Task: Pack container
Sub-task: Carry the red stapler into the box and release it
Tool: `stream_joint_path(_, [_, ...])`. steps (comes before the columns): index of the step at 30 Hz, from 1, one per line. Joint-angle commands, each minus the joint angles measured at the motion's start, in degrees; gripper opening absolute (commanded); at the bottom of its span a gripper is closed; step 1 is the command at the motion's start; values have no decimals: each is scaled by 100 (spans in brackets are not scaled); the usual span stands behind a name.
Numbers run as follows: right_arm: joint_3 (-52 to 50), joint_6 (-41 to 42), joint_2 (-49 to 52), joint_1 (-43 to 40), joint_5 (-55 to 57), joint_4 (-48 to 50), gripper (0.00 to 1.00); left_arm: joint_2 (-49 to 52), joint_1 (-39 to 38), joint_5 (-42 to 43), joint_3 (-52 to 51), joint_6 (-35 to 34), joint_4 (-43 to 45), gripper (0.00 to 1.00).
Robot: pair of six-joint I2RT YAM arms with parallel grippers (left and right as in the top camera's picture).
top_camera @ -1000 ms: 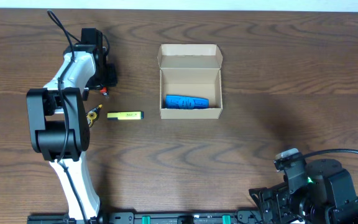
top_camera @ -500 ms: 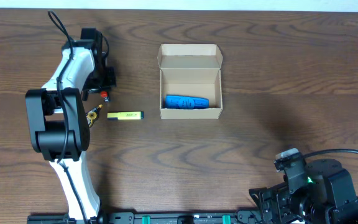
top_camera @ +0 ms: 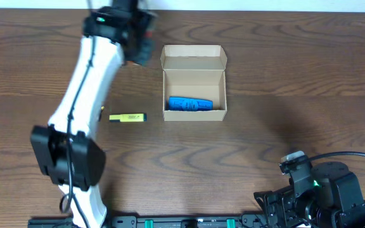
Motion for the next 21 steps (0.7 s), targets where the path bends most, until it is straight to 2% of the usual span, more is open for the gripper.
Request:
stream_joint_path(1, [-4, 61, -7, 44, -20, -7, 99, 26, -623, 120, 24, 2057, -245, 6])
stream_joint_path(5, [-4, 59, -7, 44, -20, -7, 99, 92, -1296, 83, 15, 3582, -505, 6])
stream_joint_path(8, [-4, 61, -7, 44, -20, -7, 99, 175, -1541, 24, -17, 4271, -494, 6])
stream_joint_path(21, [-4, 61, -7, 44, -20, -7, 99, 925, -1384, -173, -17, 4430, -389, 6])
